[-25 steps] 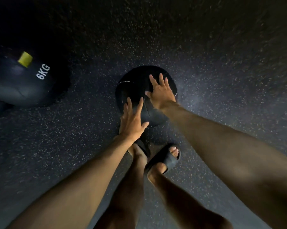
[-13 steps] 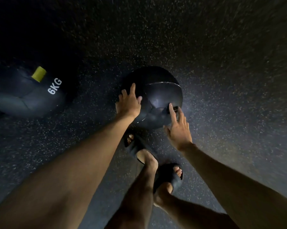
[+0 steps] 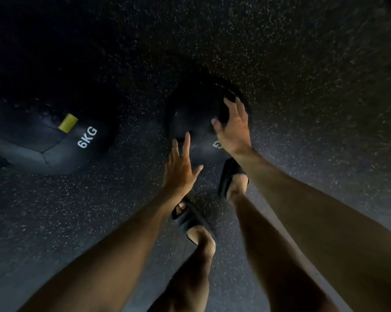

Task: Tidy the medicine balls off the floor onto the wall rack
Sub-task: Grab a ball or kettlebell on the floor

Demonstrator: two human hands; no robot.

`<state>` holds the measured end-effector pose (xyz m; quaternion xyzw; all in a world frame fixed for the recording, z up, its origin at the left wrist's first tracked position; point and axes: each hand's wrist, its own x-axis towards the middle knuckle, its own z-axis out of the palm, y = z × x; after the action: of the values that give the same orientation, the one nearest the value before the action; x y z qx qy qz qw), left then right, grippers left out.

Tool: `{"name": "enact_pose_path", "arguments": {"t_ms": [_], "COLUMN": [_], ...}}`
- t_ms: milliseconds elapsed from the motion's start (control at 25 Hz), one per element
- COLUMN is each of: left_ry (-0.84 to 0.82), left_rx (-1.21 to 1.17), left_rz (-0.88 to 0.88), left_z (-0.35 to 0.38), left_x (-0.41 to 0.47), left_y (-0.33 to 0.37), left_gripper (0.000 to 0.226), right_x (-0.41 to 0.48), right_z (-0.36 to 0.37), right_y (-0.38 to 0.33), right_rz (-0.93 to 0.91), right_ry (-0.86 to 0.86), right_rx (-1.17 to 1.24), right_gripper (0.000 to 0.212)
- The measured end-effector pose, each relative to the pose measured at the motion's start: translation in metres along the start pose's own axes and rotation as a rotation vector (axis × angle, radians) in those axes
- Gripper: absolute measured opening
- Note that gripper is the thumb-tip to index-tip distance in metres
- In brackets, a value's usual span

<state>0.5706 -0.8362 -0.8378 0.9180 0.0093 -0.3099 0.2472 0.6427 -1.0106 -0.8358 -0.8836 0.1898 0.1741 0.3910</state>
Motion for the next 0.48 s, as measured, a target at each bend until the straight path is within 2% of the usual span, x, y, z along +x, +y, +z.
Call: {"name": "enact_pose_path", "arguments": {"t_ms": [120, 240, 360, 480], "left_ry": [0.054, 0.143, 0.223, 0.382], "left_rx": [-0.041, -0.11, -0.11, -0.229], "left_rz": [-0.076, -0.205, -0.242, -0.314], "left_z": [-0.011, -0.031, -0.058, -0.082], "left_x": [0.039, 0.089, 0.132, 0.166], "left_y": [0.02, 0.045, 0.062, 0.087], "left_gripper": [0.109, 0.106, 0.099, 0.095], "right_x": [0.03, 0.035, 0.03, 0.052], "right_z": [-0.015, -0.025, -0.028, -0.036], "right_y": [0.0, 0.015, 0.036, 0.037], "right_rz": [-0.143, -0.213, -0.188, -0.166], "right_ry": [0.053, 0.1, -0.041, -0.145], "right_rx": [0.028, -0.08, -0.138, -0.128], "right_gripper": [0.058, 0.06, 0.076, 0.084]}}
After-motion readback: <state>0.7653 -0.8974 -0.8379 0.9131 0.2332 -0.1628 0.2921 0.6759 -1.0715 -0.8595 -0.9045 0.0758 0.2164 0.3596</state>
